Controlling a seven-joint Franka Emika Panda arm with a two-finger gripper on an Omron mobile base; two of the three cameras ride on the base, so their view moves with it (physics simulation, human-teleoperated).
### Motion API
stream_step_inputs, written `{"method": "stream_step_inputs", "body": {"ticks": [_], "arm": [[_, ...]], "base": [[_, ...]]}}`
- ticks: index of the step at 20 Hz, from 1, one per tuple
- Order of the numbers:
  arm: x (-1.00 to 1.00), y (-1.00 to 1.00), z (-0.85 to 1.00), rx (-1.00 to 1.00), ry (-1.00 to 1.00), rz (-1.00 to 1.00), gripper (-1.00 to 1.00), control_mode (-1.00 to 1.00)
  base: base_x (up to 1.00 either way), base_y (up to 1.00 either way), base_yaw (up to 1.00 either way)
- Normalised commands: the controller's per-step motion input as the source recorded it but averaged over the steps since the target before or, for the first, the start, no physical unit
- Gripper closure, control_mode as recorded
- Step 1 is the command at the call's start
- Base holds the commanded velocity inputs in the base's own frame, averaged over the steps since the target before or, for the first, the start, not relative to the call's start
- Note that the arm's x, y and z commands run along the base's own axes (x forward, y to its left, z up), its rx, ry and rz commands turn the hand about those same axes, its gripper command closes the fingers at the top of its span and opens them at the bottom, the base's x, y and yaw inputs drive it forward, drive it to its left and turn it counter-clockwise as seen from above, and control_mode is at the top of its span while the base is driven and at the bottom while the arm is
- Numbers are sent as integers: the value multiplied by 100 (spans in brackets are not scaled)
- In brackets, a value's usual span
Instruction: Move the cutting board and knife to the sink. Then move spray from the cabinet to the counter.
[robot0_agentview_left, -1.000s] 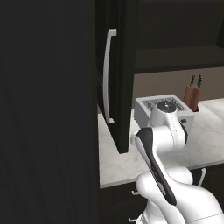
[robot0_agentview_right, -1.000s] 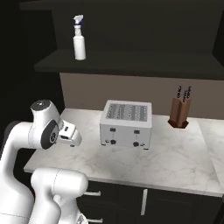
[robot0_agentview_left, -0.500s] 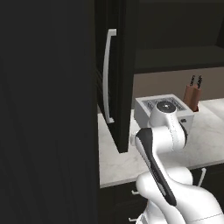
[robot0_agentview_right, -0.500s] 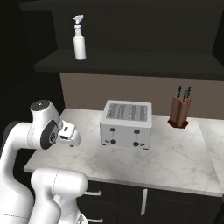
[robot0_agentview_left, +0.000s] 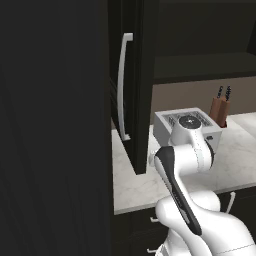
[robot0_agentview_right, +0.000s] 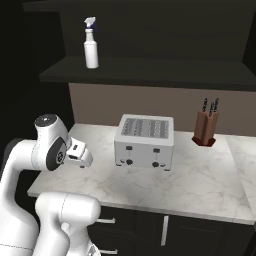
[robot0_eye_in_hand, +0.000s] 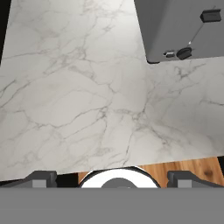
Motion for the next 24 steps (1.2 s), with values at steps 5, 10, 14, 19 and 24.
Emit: {"method": "stream_step_inputs", "body": {"ticks": [5,10,14,19,24], "arm": [[-3,0,15,5,-5,1,-100,-100],[-4,0,46,15,-17,1,-100,-100],[-4,0,52,8,-13,2,-100,-100],[-1,0,52,0,-2,3,-100,-100],[0,-3,50,-3,0,4,-100,-100]], "base": [[-6,0,2],[0,0,0],[0,0,0],[0,0,0],[0,0,0]]}}
